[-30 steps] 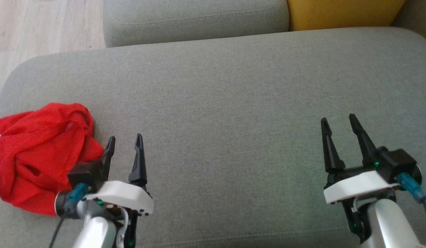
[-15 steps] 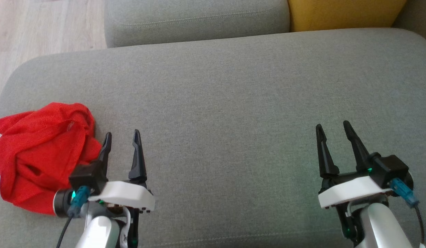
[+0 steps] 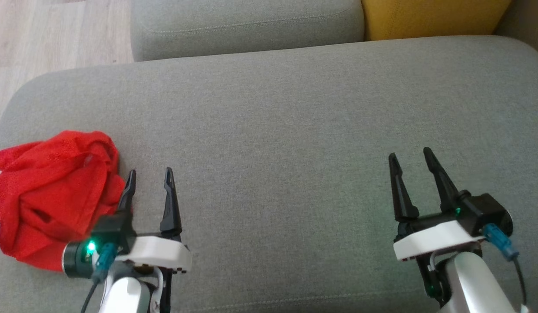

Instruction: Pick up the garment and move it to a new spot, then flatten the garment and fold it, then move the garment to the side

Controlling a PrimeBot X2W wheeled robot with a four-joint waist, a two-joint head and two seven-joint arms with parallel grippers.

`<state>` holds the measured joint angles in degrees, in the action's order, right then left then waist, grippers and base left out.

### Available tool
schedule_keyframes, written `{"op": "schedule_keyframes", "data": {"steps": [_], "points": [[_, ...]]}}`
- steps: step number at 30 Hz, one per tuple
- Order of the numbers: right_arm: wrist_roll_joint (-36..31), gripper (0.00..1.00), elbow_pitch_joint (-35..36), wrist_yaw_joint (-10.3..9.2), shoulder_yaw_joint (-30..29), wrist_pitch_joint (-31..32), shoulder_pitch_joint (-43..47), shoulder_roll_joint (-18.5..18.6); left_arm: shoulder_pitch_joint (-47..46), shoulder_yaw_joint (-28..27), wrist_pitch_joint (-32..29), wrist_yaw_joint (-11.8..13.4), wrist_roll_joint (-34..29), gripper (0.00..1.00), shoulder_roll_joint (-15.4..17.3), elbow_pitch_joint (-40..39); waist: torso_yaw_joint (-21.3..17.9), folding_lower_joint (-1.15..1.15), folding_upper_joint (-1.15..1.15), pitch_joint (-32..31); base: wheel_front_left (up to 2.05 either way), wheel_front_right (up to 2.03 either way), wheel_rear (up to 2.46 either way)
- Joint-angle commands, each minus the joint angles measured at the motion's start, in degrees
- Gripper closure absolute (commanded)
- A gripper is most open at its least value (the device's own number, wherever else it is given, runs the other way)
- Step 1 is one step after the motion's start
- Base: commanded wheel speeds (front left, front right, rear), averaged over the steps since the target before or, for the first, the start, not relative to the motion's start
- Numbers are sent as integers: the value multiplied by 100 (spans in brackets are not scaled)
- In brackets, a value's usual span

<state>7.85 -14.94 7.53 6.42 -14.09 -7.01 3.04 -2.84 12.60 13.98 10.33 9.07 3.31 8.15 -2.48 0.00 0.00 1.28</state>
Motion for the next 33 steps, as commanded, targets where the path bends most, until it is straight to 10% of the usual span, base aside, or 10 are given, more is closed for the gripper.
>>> {"op": "schedule_keyframes", "data": {"steps": [1,15,33], "points": [[-171,0,166,-4,166,-91,-291,-15,-182,-208,102,-32,-204,0,4,-163,-1,0,0,0,0,0,0],[-30,0,109,-4,254,-91,-247,-16,-200,-357,102,-106,-139,0,-41,18,326,0,0,4,0,0,0],[105,0,37,-4,613,-91,-3,-16,62,-554,102,-49,-97,0,-43,-129,2013,0,0,-255,0,0,0]]}}
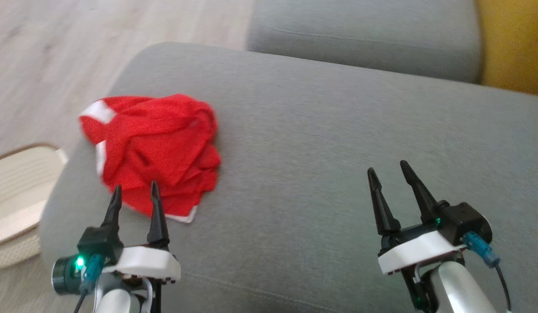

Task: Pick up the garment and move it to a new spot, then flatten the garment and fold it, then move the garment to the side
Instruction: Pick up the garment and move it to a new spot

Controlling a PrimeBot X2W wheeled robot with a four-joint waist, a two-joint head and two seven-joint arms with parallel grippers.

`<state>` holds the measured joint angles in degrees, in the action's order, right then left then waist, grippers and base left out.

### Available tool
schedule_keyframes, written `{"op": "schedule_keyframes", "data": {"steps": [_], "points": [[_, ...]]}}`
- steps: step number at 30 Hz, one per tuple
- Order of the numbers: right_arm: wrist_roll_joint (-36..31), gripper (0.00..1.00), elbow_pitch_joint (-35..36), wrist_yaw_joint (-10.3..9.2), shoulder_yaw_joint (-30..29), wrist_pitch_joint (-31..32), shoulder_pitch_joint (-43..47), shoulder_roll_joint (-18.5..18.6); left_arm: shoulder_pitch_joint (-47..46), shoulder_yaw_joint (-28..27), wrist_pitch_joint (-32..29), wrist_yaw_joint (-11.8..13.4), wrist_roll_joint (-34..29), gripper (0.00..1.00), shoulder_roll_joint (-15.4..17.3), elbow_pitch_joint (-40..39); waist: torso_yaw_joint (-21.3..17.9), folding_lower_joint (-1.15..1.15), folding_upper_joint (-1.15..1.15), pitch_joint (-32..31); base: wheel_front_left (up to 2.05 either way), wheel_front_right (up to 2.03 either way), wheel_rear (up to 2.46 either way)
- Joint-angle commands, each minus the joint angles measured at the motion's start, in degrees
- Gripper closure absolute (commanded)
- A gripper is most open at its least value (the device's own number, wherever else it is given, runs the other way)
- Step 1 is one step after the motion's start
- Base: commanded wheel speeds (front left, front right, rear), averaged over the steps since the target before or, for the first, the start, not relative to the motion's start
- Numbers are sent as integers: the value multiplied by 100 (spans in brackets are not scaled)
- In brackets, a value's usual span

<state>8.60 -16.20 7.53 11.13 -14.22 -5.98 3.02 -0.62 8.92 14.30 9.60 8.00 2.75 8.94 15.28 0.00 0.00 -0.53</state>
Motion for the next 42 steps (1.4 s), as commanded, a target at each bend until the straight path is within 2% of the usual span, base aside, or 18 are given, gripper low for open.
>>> {"op": "schedule_keyframes", "data": {"steps": [1,10,21,24,30,34,38,42], "points": [[36,0,159,-4,167,-78,-107,-14,-127,-212,70,32,21,0,13,-259,414,0,0,-79,0,0,0],[145,0,164,-4,234,-78,-126,-14,-37,-314,70,12,68,0,13,-255,808,0,0,-73,0,0,0],[108,0,211,-4,237,-78,-186,-14,-191,-477,70,-69,221,0,13,-142,702,0,0,175,0,0,0],[92,0,226,-4,50,-78,-213,-14,-326,-525,70,-191,204,0,13,-11,629,0,0,318,0,0,0],[46,0,431,-4,-416,-78,-392,11,-927,-611,70,-684,158,0,217,589,371,0,0,812,0,0,0],[-47,0,604,-4,-579,-69,-526,171,-1650,-619,26,-1004,316,0,333,1286,247,0,0,1198,0,0,0],[-71,0,880,-4,-644,25,-641,359,-2496,-659,-332,-1186,488,0,450,1980,148,0,0,1576,0,0,0],[-39,0,1177,-4,-648,144,-724,494,-3257,-580,-678,-1240,398,0,681,2618,52,0,0,1907,0,0,0]]}}
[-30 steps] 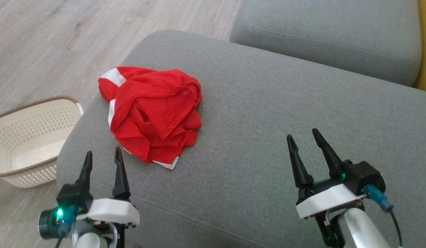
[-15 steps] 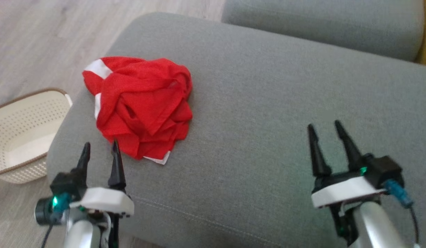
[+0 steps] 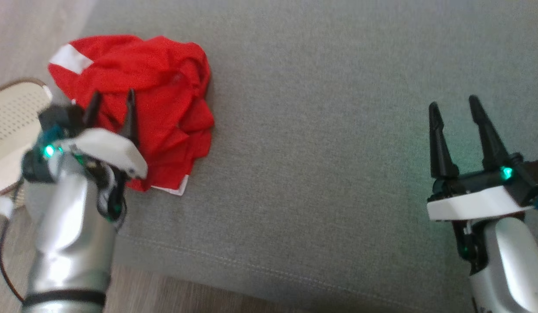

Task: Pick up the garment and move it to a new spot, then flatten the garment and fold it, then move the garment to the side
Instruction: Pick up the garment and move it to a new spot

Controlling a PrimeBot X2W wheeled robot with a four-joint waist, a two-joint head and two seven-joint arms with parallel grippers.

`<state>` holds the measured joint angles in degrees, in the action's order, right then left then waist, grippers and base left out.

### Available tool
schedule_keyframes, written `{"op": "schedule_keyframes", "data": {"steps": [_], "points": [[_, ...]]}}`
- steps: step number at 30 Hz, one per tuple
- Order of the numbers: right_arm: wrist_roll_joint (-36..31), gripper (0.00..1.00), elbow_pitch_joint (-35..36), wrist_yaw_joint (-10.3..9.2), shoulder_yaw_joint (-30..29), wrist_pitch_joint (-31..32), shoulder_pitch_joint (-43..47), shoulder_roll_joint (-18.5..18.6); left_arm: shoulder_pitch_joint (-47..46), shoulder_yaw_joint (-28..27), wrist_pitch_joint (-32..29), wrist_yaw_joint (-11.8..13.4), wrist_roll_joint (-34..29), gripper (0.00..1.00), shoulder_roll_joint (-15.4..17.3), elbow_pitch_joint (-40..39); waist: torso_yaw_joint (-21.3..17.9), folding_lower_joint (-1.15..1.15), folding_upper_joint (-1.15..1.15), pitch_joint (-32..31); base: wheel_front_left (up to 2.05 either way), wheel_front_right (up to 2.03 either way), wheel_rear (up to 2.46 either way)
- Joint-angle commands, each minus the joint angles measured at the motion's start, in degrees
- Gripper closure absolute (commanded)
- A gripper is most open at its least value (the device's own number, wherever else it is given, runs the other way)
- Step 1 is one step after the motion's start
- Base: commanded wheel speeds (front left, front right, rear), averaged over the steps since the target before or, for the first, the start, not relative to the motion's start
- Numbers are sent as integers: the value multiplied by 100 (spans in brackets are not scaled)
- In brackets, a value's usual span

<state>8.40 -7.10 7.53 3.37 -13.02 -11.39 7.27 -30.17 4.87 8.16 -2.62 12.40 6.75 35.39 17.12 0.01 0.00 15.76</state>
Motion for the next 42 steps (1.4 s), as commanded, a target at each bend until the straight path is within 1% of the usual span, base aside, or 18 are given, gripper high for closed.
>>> {"op": "schedule_keyframes", "data": {"steps": [1,6,11,12,13,17,21,26,30,35,38,42], "points": [[-20,0,268,-4,128,24,-183,69,-302,-176,-64,-19,-42,0,281,-28,-133,-1,0,279,0,0,0],[-6,0,492,-4,179,112,-238,135,-988,-120,-432,-26,-100,0,486,688,-234,-1,0,541,0,0,0],[7,0,551,-4,216,131,-282,176,-1367,-11,-699,-79,-145,0,596,1315,-304,-1,0,669,0,0,0],[10,0,551,-4,211,130,-284,176,-1416,4,-703,-101,-138,53,603,1413,-315,-1,0,681,0,0,0],[12,0,546,-4,207,126,-284,177,-1462,5,-681,-118,-118,100,603,1494,-324,-1,0,689,0,0,0],[19,0,488,-4,201,99,-276,169,-1595,-47,-333,-101,-42,100,602,1676,-342,-1,0,647,0,0,0],[21,0,355,-4,222,51,-250,102,-1616,-76,146,-58,-12,100,614,1734,-347,-1,0,446,0,0,0],[28,0,160,-4,239,-28,-199,-7,-1523,-160,564,-65,80,100,608,1469,-348,-1,0,44,0,0,0],[43,0,-18,-4,247,-86,-125,-110,-1310,-263,669,-61,145,100,571,813,-363,-1,0,-338,0,0,0],[52,0,-241,-4,237,-145,-34,-253,-856,-341,681,-87,110,100,472,-541,-436,-1,0,-776,0,0,0],[56,0,-319,-4,266,-168,-42,-325,-585,-211,682,-103,-13,100,362,-1285,-526,-1,0,-933,0,0,0],[68,0,-388,-4,346,-186,-120,-387,-408,58,627,-163,-73,100,221,-1887,-751,-1,0,-1036,0,0,0]]}}
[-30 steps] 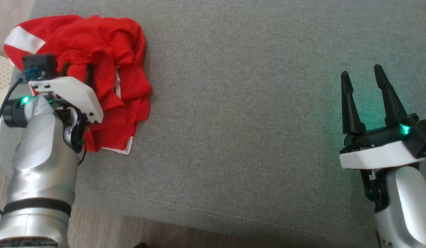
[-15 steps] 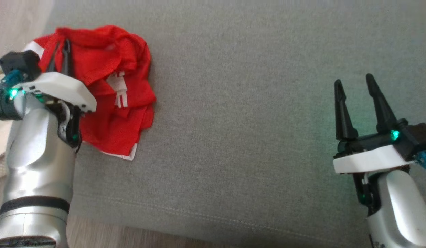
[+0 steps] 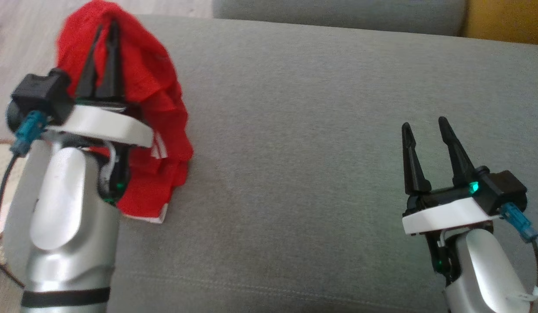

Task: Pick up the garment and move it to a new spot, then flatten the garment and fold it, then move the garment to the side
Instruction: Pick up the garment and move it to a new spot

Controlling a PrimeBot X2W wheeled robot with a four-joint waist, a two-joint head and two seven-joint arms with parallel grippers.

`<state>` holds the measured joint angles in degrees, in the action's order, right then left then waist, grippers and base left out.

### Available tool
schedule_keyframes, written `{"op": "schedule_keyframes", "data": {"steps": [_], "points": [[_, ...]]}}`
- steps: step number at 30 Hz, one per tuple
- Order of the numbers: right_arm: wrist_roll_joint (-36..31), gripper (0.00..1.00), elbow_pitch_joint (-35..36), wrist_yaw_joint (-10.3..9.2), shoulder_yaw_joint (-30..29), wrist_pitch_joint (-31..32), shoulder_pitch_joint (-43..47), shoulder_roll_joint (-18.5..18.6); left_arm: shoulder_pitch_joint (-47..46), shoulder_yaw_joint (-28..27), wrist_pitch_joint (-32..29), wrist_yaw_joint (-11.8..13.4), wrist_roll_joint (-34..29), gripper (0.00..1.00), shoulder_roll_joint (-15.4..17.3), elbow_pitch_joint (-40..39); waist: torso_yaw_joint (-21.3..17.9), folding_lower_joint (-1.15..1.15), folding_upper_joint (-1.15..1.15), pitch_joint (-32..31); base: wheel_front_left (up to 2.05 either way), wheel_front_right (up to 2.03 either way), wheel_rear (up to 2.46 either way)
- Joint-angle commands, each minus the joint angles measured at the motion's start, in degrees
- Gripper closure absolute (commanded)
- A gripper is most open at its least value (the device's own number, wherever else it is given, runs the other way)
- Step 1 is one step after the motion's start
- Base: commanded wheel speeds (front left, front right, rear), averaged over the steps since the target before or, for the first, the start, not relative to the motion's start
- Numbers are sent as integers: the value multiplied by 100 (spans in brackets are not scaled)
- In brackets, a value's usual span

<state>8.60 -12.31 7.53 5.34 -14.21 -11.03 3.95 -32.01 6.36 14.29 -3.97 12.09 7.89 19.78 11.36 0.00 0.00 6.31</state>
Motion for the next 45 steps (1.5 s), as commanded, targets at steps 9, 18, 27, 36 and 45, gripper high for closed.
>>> {"op": "schedule_keyframes", "data": {"steps": [9,18,27,36,45], "points": [[98,0,275,-4,118,-77,-322,-102,-463,429,-556,26,-80,100,-216,-916,-901,0,0,-11,0,0,0],[304,0,725,-4,109,-78,-645,-106,-1040,1316,-697,267,-20,100,-482,-386,-1977,0,0,522,0,0,0],[610,0,883,-4,22,-78,-917,-106,-2125,2950,-210,1223,1395,100,-500,283,-2987,0,0,1065,0,0,0],[728,0,828,-4,-16,-78,-915,-107,-2462,4256,38,1692,2349,0,-501,1265,-3070,0,0,1165,0,0,0],[304,0,680,-4,-16,-79,-745,-107,-2180,3608,69,1684,2080,0,-422,1059,-2065,0,0,764,0,0,0]]}}
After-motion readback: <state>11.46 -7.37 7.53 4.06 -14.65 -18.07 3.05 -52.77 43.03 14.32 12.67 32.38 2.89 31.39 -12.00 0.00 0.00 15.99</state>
